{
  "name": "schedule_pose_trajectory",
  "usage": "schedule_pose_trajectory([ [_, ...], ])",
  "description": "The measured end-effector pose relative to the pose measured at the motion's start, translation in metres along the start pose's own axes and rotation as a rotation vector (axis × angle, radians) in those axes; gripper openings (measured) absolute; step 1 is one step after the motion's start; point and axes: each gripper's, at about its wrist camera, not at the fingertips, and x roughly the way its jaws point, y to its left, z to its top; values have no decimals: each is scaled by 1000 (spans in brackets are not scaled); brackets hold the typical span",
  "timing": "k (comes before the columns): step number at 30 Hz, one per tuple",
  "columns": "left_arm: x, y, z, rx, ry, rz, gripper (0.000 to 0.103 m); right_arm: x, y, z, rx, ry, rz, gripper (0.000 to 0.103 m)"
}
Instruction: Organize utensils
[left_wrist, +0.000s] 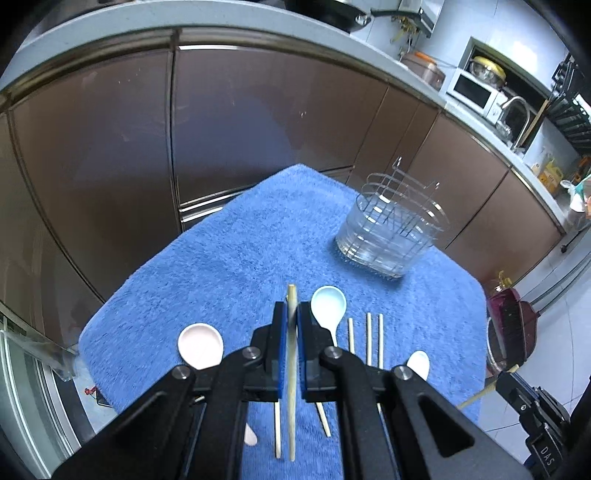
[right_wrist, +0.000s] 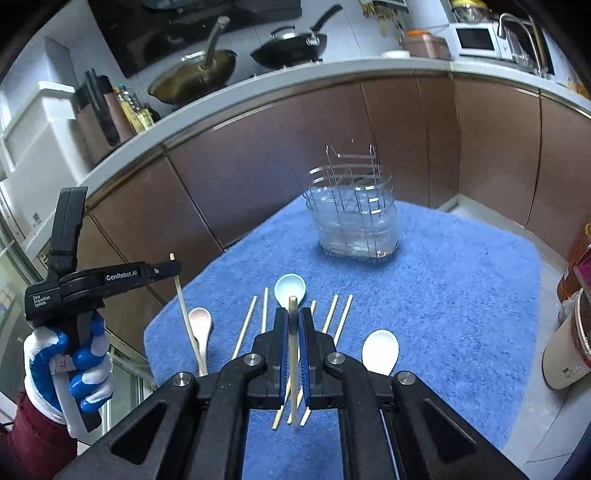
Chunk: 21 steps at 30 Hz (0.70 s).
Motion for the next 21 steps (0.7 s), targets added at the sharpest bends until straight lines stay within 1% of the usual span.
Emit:
schedule_pose_trajectory([
  [6,-30,2,-4,-7,-53,-10,5,-26,10,-1,-14,-52,11,6],
  [12,-47,1,0,-13,-106,-28,5,-41,15,1,-33,-88,14,6],
  [17,-58,-7,9,-12,-159,-51,5,-50,18,9,-53,-118,19,6],
  [21,-65,-15,23,-10,-202,-77,5,-57,19,25,-66,-151,32,6],
])
